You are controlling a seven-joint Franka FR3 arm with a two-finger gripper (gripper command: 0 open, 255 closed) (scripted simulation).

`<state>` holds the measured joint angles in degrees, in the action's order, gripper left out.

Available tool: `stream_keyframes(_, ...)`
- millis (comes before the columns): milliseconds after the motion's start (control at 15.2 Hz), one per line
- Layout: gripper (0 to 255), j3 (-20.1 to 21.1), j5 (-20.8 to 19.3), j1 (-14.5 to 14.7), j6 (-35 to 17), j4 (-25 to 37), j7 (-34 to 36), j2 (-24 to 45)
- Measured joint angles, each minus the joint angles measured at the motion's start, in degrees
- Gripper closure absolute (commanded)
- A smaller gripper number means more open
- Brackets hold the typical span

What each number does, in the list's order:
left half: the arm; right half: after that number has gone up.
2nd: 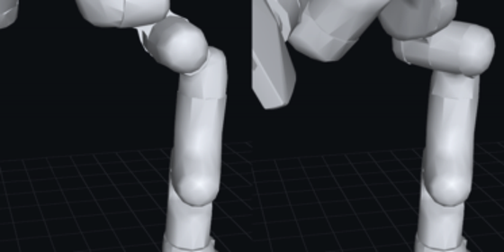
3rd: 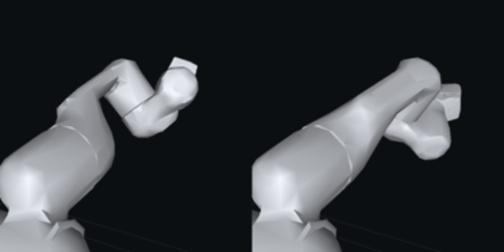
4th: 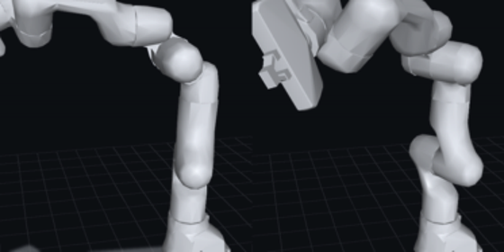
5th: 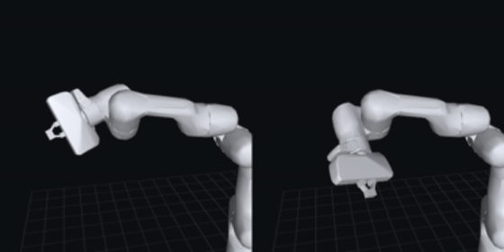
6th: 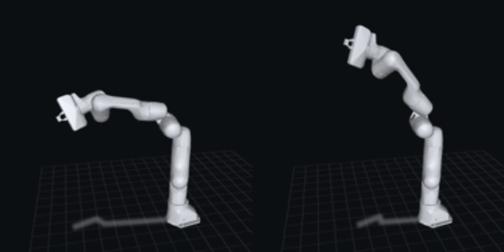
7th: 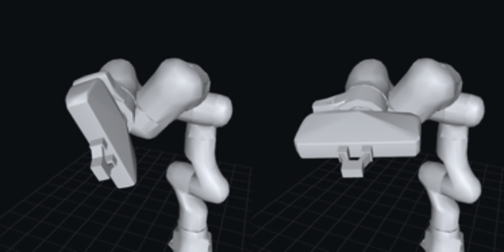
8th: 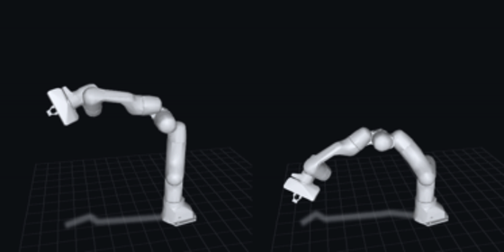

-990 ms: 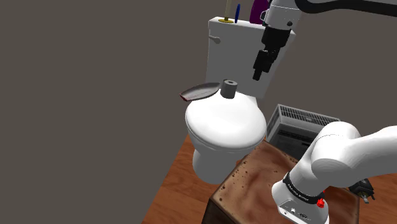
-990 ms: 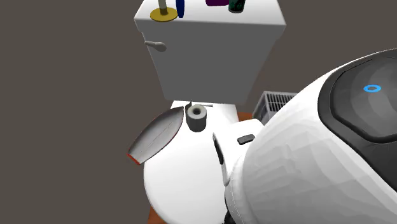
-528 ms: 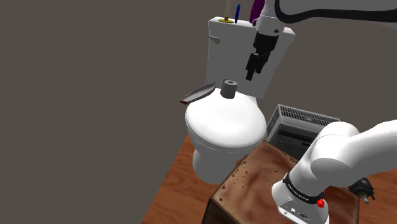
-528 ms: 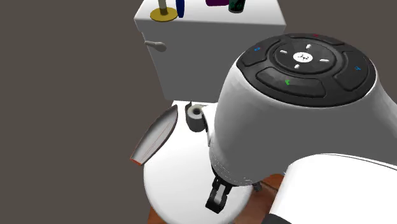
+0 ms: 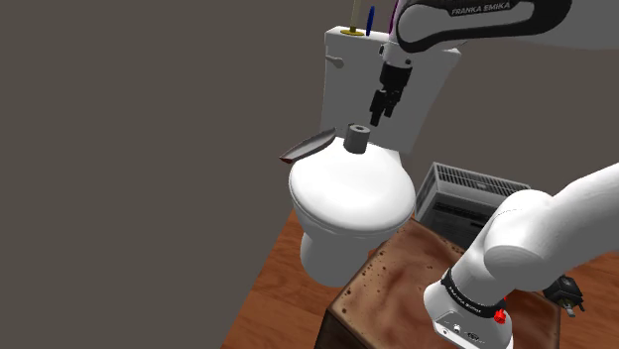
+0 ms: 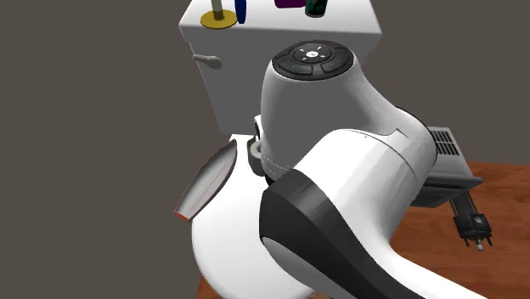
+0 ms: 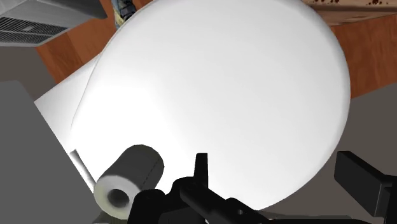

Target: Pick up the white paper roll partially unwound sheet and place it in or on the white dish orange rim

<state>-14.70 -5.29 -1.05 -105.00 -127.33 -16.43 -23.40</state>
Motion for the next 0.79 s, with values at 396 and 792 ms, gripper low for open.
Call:
stream_keyframes(396, 0, -4.8, 3.0, -0.3, -5.9, 6.3, -6.8, 12.7)
stream_keyframes(792, 0, -8.0, 8.9, -1.9, -8.9, 15.8, -14.3, 26.5)
